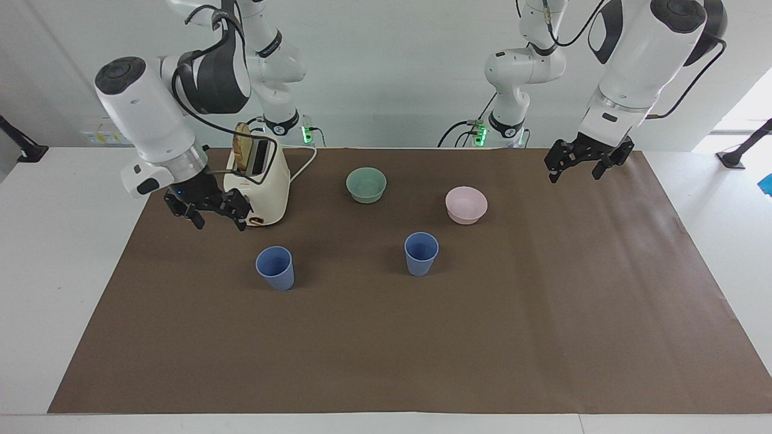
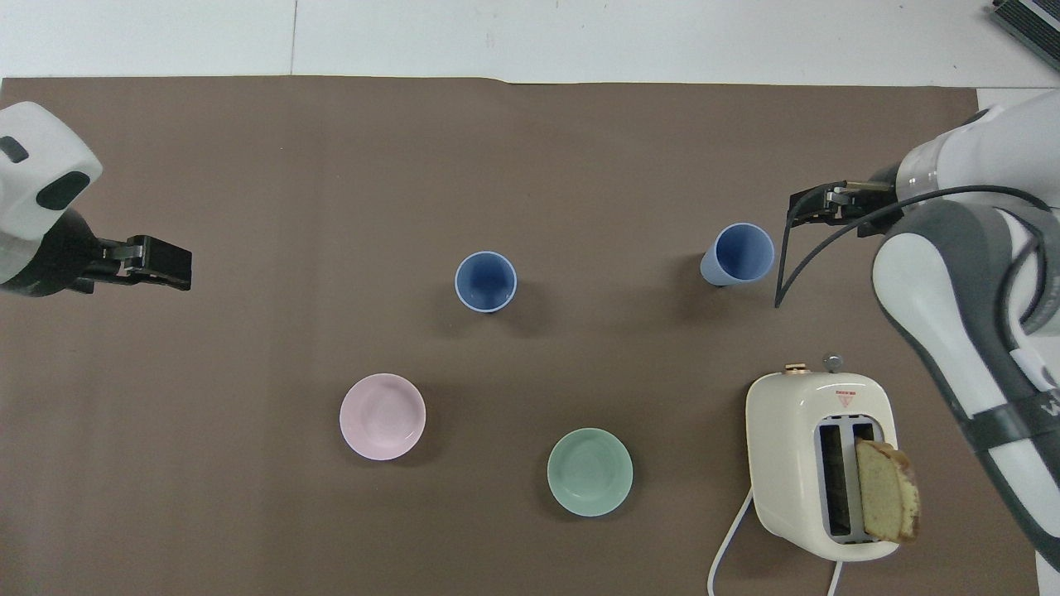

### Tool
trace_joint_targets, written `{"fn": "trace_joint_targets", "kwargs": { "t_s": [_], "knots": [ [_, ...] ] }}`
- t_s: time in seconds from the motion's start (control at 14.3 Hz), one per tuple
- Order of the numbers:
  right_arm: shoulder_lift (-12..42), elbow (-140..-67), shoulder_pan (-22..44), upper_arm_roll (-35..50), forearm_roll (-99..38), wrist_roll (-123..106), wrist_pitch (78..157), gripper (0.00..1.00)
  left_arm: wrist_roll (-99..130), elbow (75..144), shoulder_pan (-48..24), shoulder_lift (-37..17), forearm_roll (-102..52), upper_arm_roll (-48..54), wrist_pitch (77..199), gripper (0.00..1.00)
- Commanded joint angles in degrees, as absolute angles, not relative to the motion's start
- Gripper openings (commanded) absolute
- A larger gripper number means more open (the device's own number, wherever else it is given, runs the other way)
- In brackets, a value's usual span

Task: Stack blue cups with both arms
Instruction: 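Grasp the other blue cup with the right gripper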

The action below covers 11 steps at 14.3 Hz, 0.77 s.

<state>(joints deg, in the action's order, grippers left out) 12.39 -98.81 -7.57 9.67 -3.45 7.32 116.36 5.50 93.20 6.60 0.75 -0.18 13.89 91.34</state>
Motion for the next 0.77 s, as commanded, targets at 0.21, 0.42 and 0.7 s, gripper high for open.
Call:
{"fn": "trace_joint_targets", "kwargs": {
  "t_s": [0.21,0.42,0.7],
  "knots": [
    [15.0,-101.7,-7.5,9.8,-4.7,6.6,120.7,1.00,3.2,92.8,7.2,2.0,-1.8,11.8,89.6,1.00],
    [15.2,-104.5,-7.4,9.8,-4.7,6.0,121.5,1.00,3.3,91.6,4.0,3.1,-1.7,8.7,88.2,1.00],
    [17.2,-105.2,-7.3,9.9,-4.7,5.2,123.8,1.00,2.9,94.9,0.6,6.5,-1.9,5.3,87.4,1.00]
  ]
}}
